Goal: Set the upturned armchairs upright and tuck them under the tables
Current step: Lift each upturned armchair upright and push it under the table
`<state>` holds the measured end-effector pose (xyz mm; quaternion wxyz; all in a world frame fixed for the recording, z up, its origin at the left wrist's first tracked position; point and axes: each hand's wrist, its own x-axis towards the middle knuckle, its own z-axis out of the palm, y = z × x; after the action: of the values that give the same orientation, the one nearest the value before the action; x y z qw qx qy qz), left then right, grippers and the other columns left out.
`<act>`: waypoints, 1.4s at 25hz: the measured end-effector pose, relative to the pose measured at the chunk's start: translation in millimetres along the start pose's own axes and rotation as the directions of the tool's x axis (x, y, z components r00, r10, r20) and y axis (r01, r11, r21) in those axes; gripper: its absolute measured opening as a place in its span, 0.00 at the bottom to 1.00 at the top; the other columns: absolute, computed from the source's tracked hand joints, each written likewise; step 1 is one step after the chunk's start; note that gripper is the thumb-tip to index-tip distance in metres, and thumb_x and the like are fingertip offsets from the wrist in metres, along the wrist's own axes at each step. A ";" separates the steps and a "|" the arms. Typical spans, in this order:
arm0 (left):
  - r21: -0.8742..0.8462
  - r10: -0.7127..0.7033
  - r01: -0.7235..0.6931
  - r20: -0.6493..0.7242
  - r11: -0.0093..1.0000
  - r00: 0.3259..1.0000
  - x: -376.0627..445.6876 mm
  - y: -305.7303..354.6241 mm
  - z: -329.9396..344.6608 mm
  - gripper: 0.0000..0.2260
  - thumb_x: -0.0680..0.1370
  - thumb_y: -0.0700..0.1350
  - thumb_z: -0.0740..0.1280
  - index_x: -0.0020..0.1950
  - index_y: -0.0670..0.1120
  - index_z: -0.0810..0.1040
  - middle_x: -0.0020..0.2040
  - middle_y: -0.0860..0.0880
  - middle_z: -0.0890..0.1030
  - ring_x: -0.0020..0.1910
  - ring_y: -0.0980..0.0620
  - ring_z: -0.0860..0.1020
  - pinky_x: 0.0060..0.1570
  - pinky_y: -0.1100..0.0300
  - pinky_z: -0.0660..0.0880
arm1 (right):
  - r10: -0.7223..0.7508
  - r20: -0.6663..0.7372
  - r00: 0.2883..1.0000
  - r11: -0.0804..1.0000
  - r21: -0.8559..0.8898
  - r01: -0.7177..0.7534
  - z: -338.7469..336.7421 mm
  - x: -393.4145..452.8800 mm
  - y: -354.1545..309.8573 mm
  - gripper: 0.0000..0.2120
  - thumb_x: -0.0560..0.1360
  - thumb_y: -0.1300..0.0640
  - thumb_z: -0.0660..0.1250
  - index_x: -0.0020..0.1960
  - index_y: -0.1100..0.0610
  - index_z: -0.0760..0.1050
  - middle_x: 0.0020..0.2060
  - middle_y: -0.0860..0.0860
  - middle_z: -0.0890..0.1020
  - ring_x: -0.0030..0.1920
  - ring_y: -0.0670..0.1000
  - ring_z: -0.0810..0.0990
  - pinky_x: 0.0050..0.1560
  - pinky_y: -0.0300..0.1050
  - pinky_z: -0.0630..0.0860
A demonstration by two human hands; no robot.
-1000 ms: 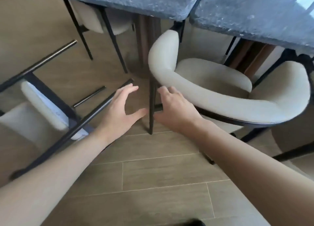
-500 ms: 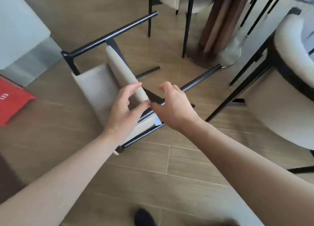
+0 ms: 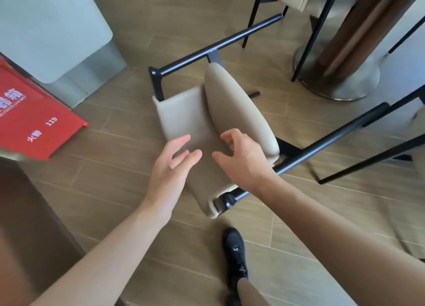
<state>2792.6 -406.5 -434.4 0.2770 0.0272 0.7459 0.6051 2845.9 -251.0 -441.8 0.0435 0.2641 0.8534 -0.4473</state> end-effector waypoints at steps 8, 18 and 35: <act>-0.082 -0.101 0.107 0.082 0.991 0.992 119.4 38.3 -21.5 0.16 0.71 0.57 0.66 0.57 0.60 0.81 0.61 0.63 0.81 0.64 0.60 0.78 0.68 0.53 0.71 | 0.115 -0.094 0.989 0.989 0.105 -0.105 -2.1 117.2 -29.7 0.20 0.77 0.50 0.68 0.67 0.50 0.72 0.63 0.49 0.77 0.62 0.47 0.75 0.46 0.31 0.65; -0.083 -0.233 0.251 0.182 0.964 0.955 233.6 59.2 -3.4 0.10 0.79 0.53 0.68 0.58 0.55 0.83 0.58 0.57 0.85 0.57 0.58 0.84 0.64 0.51 0.75 | 0.373 -0.151 0.915 0.883 0.359 -0.301 7.7 184.6 -26.0 0.15 0.77 0.49 0.66 0.63 0.49 0.74 0.55 0.44 0.78 0.54 0.47 0.77 0.40 0.29 0.67; 0.063 -0.610 0.644 0.405 0.762 0.682 360.4 -9.3 -85.6 0.16 0.80 0.58 0.65 0.63 0.50 0.80 0.62 0.51 0.82 0.60 0.51 0.82 0.60 0.52 0.76 | 0.861 0.080 0.503 -0.010 0.990 -0.140 136.3 242.3 -39.3 0.15 0.79 0.46 0.66 0.59 0.55 0.77 0.56 0.52 0.81 0.55 0.49 0.82 0.58 0.52 0.79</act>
<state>2452.6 -349.6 -570.2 0.6150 -0.1179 0.6102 0.4854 2596.9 -276.5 -569.2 -0.2121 0.6662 0.1860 -0.6904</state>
